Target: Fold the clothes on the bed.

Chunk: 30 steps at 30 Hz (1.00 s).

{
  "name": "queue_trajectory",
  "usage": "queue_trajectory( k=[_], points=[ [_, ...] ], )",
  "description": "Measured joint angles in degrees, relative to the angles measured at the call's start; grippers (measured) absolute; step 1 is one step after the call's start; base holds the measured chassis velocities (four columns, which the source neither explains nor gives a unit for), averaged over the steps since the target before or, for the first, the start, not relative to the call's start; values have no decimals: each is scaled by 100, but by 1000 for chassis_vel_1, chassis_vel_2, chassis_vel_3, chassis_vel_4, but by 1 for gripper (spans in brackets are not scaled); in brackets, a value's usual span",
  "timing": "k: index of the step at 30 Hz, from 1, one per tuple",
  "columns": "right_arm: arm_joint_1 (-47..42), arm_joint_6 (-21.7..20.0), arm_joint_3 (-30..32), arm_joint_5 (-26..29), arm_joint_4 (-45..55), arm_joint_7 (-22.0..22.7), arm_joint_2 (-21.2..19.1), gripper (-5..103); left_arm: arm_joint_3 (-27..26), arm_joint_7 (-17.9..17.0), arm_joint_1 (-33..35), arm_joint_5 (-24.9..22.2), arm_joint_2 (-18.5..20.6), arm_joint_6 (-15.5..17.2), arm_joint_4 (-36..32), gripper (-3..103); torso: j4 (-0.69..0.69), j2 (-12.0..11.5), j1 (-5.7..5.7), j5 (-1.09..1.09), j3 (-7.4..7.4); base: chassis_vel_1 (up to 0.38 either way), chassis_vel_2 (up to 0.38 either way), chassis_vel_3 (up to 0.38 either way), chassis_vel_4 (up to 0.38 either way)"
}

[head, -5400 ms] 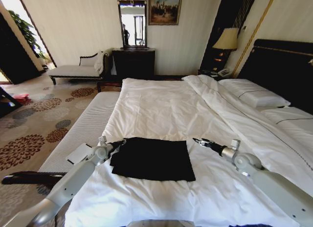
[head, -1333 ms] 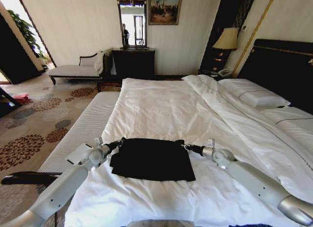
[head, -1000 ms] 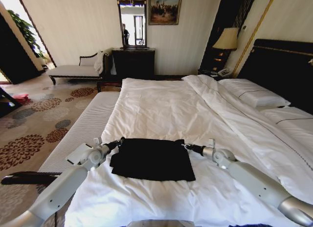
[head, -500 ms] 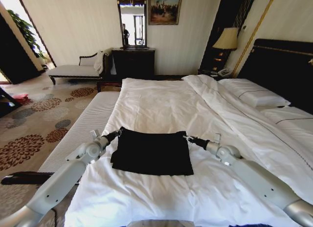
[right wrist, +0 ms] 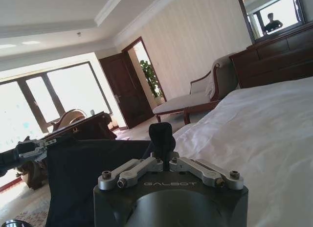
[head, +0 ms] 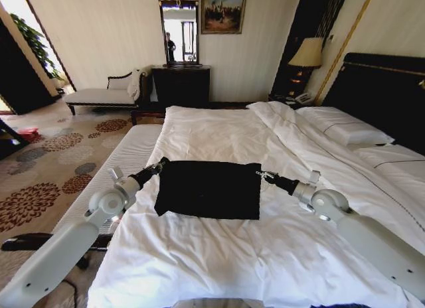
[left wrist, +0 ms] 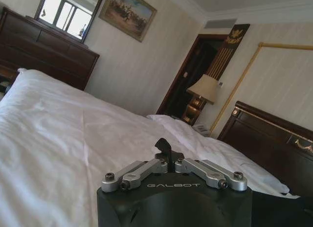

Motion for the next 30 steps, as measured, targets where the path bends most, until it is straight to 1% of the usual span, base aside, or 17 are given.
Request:
queue_trajectory(
  k=[4,6,9,12,15,16,18,20,23,24,26,28,29,30],
  points=[
    [-270,1,451,170,479,63,-202,1,-501,-17,466,-130,139,-28,-531,2,0,0,0,0,0,0,0,0,0],
    [-339,6,548,186,556,63,-230,1,-581,-23,541,-148,160,-35,-629,2,0,0,0,0,0,0,0,0,0],
    [-645,158,914,222,764,-108,-276,1,-891,-97,724,-332,186,-65,-925,2,-1,0,0,0,0,0,0,0,0],
    [-747,212,1053,223,811,-200,-282,1,-996,-151,750,-422,201,-66,-975,2,-1,0,0,0,0,0,0,0,0],
    [-1157,210,1496,277,1040,-192,-350,1,-1173,-253,814,-595,257,-66,-1151,2,-2,0,0,0,0,0,0,0,0],
    [-1157,210,1496,277,1040,-192,-350,1,-1173,-253,814,-595,257,-66,-1151,2,-2,0,0,0,0,0,0,0,0],
    [-1400,191,1714,332,1173,-166,-379,1,-1262,-283,883,-684,275,-66,-1292,2,-1,0,0,0,0,0,0,0,0],
    [-1963,96,2188,509,1486,-4,-434,1,-1394,-356,1035,-798,292,-65,-1512,2,-3,0,0,0,0,0,0,0,0],
    [-2183,52,2349,568,1611,94,-450,1,-1454,-400,1128,-848,292,-58,-1593,2,-3,1,0,0,-1,0,0,0,0],
    [-2287,4,2384,602,1647,209,-458,1,-1465,-425,1208,-859,284,-48,-1608,2,-2,1,-1,0,-1,0,0,0,0],
    [-2234,-16,2262,613,1566,293,-463,1,-1409,-435,1217,-831,269,-47,-1538,2,-2,1,-1,-1,-1,0,0,0,0],
    [-2043,-37,2016,614,1329,362,-463,1,-1279,-469,1148,-754,242,-49,-1327,2,0,1,-1,0,0,0,0,0,0],
    [-1751,-56,1730,603,1021,390,-463,1,-1068,-483,979,-668,212,-61,-996,2,0,0,-1,0,0,0,0,0,0],
    [-1751,-56,1730,603,1021,390,-463,1,-1068,-483,979,-668,212,-61,-996,2,0,0,-1,0,0,0,0,0,0]
  ],
)
